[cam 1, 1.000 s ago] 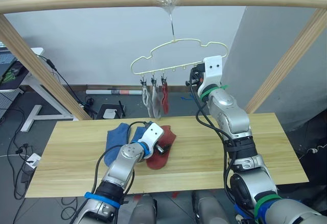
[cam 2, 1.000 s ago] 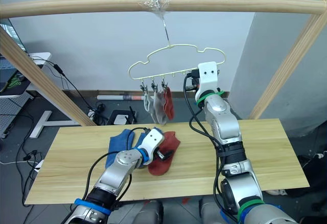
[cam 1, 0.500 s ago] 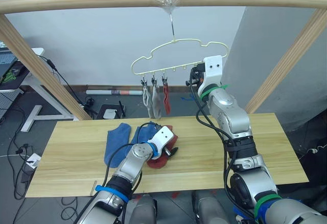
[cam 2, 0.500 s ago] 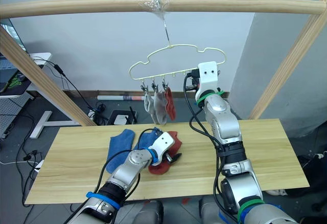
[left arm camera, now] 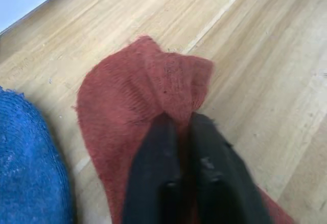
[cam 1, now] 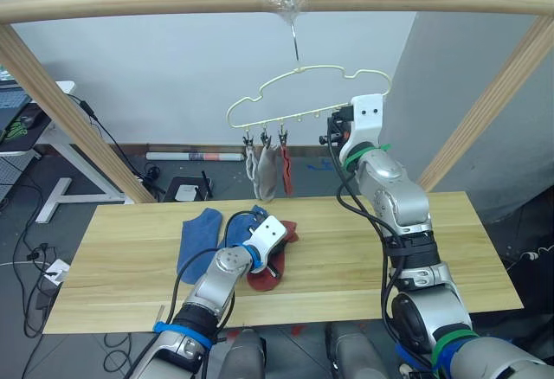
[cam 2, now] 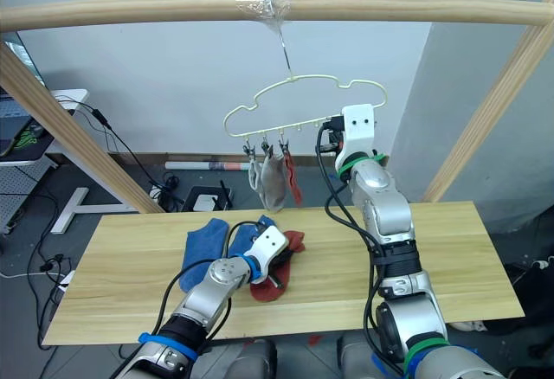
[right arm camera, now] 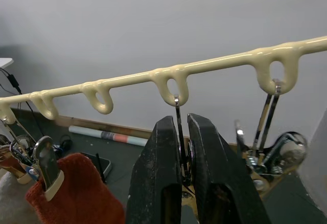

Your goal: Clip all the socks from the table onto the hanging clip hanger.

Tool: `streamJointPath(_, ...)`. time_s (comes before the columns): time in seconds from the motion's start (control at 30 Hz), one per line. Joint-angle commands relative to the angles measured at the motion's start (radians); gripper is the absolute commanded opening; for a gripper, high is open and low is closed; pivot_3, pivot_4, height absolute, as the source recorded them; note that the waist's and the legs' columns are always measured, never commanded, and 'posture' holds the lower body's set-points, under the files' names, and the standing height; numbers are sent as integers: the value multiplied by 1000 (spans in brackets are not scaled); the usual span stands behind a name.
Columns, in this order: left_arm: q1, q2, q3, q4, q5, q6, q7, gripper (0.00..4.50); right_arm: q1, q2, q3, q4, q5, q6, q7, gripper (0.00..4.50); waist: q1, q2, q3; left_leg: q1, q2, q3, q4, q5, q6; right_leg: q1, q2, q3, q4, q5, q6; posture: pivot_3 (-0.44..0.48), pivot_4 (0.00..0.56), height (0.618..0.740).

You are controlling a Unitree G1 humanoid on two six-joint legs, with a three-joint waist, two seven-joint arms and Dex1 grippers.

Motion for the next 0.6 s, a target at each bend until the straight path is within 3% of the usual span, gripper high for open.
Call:
streamJointPath(0.03,46,-32,35,-75,-64,-52,-11,14,-5,-29,-69,-54,47,70,0,0,1,0,0,0,0,0,0,0,0,0,0,0,0,0,0,18,158,740)
streamJointPath(0.3,120,-82,97,-290,-166,-91,-2,14,-34,-32,-209,-93,208,301,-32,0,21,0,0,-2,0,-1,0,0,0,-1,0,-1,0,0,0,10,171,740)
streamJointPath(0.4,129,-45,68,-387,-112,-265,-4,14,-118,-14,-407,-101,381,540,-116,0,23,0,0,-2,0,-1,1,0,0,-1,0,0,-1,-3,-5,16,173,740)
streamJointPath(0.6,43,-25,25,-320,23,-479,75,14,-242,-18,-591,-52,506,824,-210,0,28,0,0,-3,-1,-1,1,0,0,-1,0,-1,-1,-2,-8,15,175,740)
